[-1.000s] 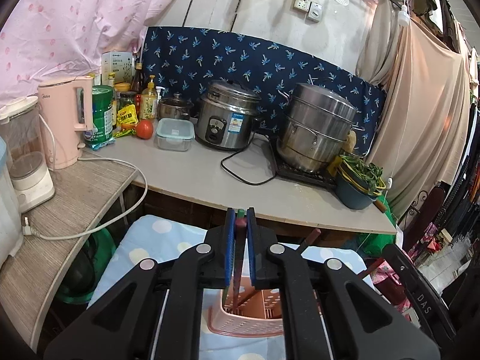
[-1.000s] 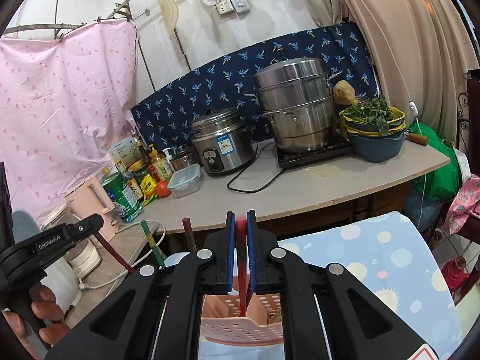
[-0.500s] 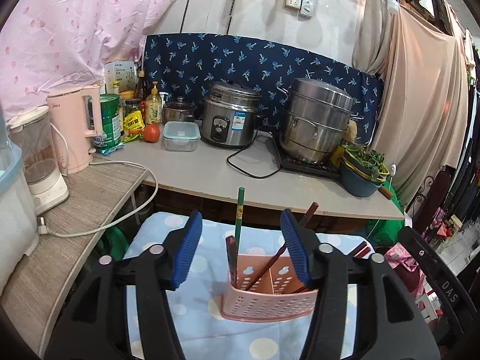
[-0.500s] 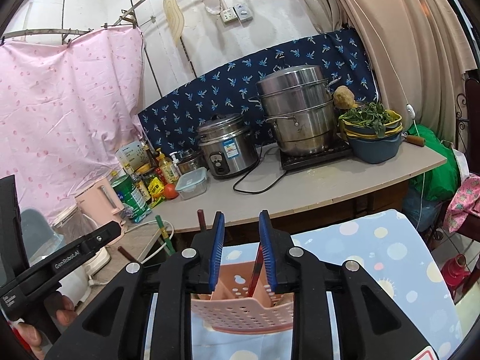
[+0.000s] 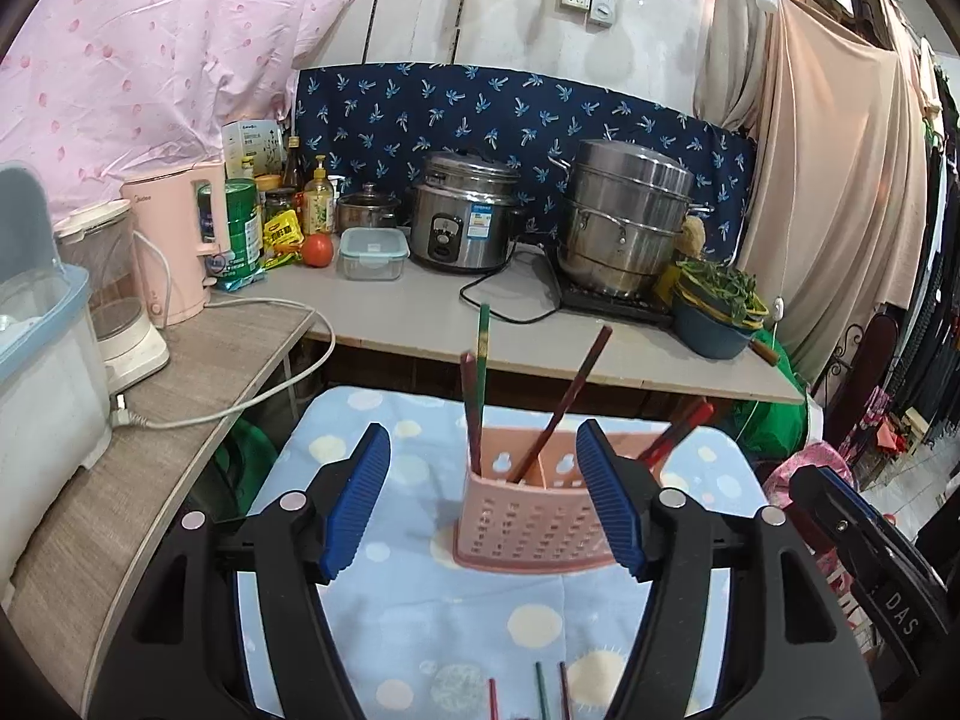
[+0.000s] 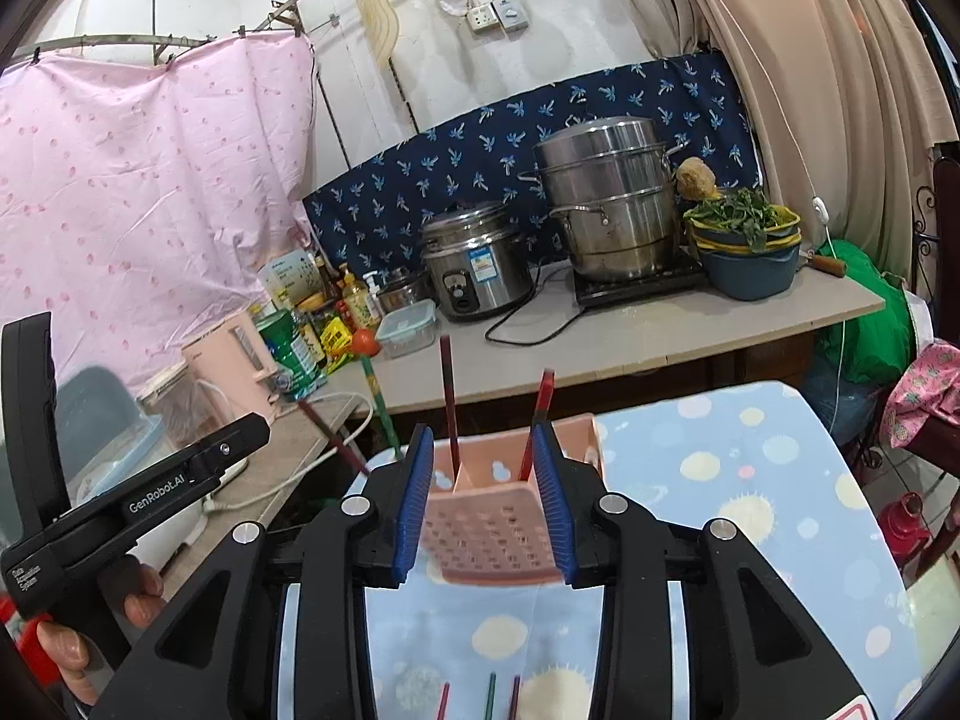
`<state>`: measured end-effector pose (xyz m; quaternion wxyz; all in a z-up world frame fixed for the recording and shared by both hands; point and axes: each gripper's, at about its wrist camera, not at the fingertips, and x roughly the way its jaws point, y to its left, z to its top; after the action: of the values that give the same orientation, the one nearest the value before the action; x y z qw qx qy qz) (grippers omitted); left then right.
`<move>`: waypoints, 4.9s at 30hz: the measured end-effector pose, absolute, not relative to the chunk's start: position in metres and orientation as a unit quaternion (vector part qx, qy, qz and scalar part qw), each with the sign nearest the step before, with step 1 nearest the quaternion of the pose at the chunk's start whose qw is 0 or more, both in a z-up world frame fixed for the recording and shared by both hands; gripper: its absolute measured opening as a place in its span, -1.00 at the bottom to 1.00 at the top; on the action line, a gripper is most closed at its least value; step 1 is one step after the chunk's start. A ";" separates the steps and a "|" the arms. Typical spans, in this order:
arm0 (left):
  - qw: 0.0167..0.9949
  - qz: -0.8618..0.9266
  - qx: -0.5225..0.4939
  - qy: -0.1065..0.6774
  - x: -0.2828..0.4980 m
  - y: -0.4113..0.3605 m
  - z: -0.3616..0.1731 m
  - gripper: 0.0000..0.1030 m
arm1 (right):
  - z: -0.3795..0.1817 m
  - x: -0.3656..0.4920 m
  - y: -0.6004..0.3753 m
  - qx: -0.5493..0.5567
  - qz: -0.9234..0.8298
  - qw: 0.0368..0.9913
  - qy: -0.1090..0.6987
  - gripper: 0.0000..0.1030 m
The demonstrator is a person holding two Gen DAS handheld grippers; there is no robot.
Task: Organize utensils
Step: 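Open the left tool over the basket while the right tool releases its chopstick, then grasp a red chopstick with the left tool while the right tool grasps a dark red chopstick, then lift and carry both held chopsticks up to the pink basket, then lower the chopsticks into the basket and open both tools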
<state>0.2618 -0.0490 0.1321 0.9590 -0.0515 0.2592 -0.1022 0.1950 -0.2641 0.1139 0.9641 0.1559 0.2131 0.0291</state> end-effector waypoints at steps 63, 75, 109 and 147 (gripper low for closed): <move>0.873 -0.137 0.035 0.466 0.074 -0.055 -0.085 0.31 | -0.087 0.029 -0.199 0.066 0.018 0.901 0.429 -0.87; 0.874 -0.137 0.049 0.464 0.062 -0.056 -0.087 0.10 | -0.088 0.026 -0.204 0.078 0.018 0.900 0.429 -0.87; 0.888 -0.155 -0.038 0.432 0.085 -0.027 -0.013 -0.86 | -0.007 0.025 -0.230 0.137 0.029 0.924 0.355 -0.87; 0.962 -0.140 -0.084 0.219 0.242 -0.034 0.219 -0.88 | 0.175 0.180 -0.295 0.210 0.031 0.967 0.140 -0.87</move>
<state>0.2417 -0.0337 0.2194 0.9619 -0.0845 0.2193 -0.1399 0.1801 -0.2953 0.1747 0.9671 0.2099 0.1403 0.0306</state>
